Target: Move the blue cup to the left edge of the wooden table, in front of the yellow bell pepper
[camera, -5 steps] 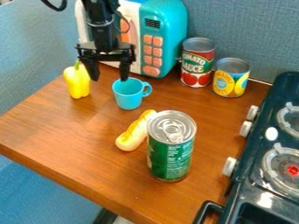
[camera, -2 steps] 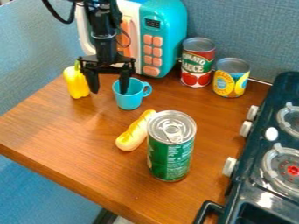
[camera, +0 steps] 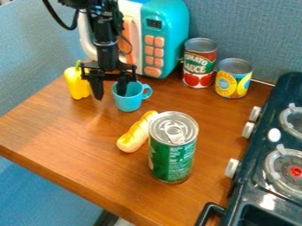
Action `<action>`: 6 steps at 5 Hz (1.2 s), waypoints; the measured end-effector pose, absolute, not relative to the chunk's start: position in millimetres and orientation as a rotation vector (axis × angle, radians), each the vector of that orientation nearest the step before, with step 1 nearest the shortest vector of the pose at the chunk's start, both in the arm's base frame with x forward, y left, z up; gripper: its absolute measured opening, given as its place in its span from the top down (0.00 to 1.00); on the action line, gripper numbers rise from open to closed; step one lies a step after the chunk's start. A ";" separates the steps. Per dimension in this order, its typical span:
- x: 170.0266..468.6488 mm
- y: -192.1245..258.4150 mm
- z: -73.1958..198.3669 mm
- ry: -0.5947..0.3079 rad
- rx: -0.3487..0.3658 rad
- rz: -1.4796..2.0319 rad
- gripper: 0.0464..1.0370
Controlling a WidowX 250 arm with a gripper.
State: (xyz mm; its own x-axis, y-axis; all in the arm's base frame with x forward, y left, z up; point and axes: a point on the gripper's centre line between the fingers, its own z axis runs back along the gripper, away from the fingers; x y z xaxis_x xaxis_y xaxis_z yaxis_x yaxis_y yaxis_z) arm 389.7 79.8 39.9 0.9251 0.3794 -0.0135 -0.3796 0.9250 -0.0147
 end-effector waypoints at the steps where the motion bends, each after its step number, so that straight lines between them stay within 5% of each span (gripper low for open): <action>1: 392.0 80.8 39.9 -0.005 -0.010 0.385 0.65; 2: 392.0 81.5 39.0 -0.003 -0.006 0.381 0.87; 3: 393.1 81.9 39.3 -0.012 -0.004 0.381 0.95; 4: 391.1 75.5 39.8 -0.024 -0.041 0.322 0.95; 5: 375.5 59.6 69.1 -0.119 -0.136 0.132 0.95; 6: 343.6 77.3 85.5 -0.061 -0.192 0.063 0.95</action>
State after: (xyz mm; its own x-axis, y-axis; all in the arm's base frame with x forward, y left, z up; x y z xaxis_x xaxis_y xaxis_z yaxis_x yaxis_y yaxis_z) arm 343.6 77.3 85.5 0.9962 0.0682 0.0543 -0.0566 0.9796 -0.1926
